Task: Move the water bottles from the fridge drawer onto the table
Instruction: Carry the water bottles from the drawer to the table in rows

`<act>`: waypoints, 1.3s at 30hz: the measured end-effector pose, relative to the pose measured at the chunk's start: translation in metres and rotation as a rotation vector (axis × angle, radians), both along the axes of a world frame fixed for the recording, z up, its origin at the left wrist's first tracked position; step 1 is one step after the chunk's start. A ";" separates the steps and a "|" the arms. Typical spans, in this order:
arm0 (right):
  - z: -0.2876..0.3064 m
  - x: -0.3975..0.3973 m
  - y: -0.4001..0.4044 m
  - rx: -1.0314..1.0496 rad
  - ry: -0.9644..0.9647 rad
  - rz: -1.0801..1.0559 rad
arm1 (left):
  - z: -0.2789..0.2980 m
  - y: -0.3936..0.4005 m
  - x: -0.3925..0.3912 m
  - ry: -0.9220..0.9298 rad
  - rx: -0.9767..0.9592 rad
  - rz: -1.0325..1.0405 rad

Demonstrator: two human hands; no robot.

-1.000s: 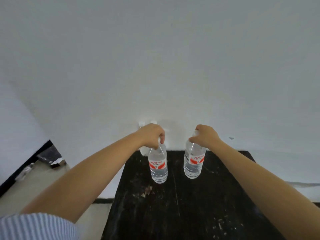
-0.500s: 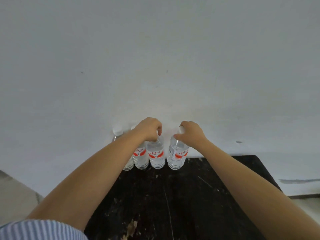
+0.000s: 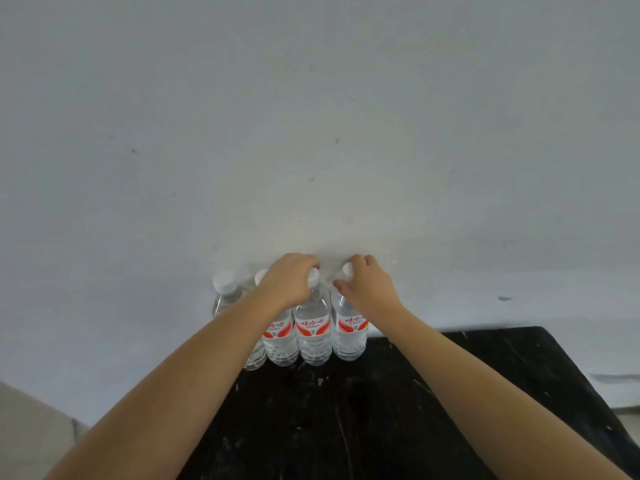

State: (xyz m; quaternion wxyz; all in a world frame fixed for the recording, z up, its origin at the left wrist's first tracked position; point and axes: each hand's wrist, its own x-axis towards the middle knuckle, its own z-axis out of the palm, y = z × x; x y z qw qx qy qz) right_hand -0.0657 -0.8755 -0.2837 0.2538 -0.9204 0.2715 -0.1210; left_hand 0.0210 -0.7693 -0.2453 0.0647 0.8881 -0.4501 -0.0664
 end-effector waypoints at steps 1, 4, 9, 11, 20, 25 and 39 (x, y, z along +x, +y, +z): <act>0.002 -0.001 0.001 0.003 0.020 0.014 | 0.002 0.000 -0.002 0.006 0.014 0.010; 0.015 -0.009 0.003 0.032 0.130 0.066 | 0.012 0.003 -0.017 -0.002 0.082 0.020; 0.057 -0.049 0.004 -0.106 0.307 0.142 | 0.048 0.017 -0.049 -0.126 0.129 0.033; 0.077 -0.071 0.006 -0.178 0.322 0.149 | 0.073 0.025 -0.065 -0.171 0.126 0.055; 0.199 -0.200 0.027 -0.367 0.140 0.073 | 0.172 0.048 -0.188 -0.359 0.064 0.073; 0.243 -0.306 0.042 -0.475 0.088 -0.082 | 0.212 0.043 -0.275 -0.396 -0.001 -0.048; 0.216 -0.720 0.192 -0.431 0.289 -0.831 | 0.179 0.066 -0.647 -0.364 -0.061 -0.867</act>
